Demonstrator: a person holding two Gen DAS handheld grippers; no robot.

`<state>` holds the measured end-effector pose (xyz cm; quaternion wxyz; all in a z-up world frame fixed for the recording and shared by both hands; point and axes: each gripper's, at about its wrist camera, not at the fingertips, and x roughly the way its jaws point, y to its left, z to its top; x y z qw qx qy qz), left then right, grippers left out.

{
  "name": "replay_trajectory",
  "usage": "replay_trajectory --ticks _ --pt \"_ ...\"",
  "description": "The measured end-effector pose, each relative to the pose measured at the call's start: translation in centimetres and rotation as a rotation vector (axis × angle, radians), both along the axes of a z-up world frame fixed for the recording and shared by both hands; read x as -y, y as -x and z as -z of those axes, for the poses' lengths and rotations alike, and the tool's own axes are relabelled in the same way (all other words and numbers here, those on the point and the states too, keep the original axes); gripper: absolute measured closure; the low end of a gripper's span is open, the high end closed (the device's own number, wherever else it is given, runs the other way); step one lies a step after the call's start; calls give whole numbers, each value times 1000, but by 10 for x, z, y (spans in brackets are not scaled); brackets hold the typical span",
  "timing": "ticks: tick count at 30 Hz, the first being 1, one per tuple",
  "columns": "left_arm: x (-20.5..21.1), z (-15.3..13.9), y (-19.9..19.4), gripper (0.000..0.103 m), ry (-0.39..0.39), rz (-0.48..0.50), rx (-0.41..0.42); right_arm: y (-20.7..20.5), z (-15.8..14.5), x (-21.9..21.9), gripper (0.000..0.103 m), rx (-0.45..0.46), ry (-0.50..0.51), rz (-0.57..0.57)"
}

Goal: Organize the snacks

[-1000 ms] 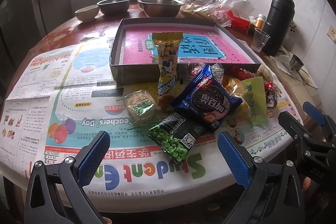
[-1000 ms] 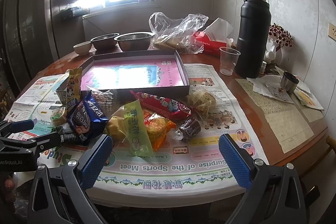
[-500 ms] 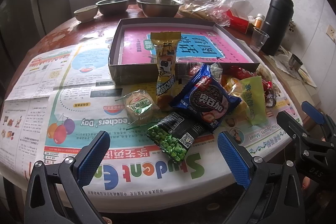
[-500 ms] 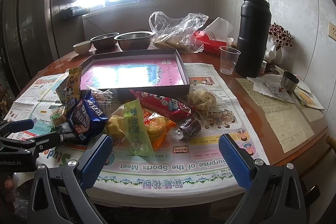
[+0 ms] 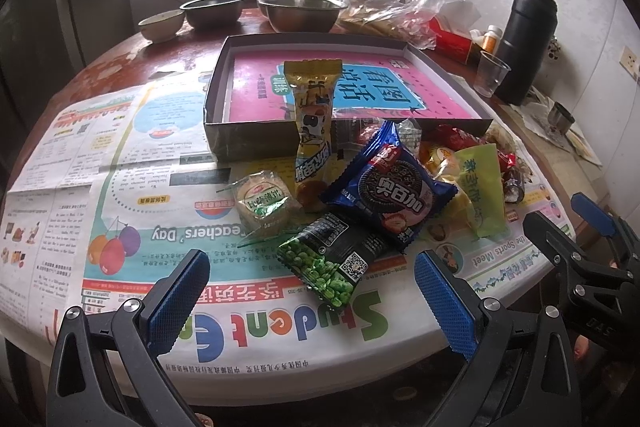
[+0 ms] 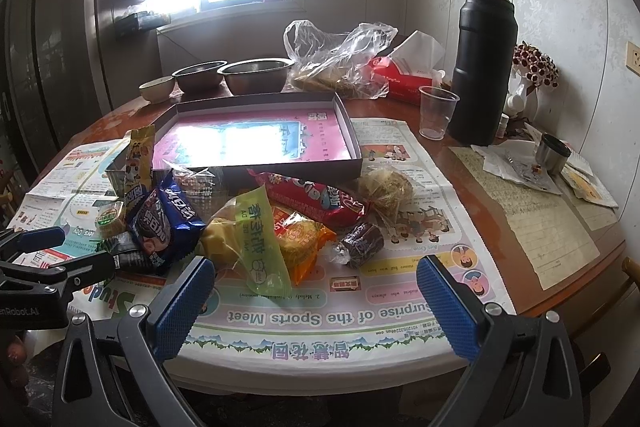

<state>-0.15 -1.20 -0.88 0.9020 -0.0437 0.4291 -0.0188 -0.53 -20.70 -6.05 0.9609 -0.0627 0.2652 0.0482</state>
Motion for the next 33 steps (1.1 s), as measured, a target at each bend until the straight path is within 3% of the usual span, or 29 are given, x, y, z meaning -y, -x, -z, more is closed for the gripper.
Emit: replay_trajectory --ticks 33 --pt "-25 3 -10 1 43 -25 -12 -14 3 9 1 -17 -24 10"
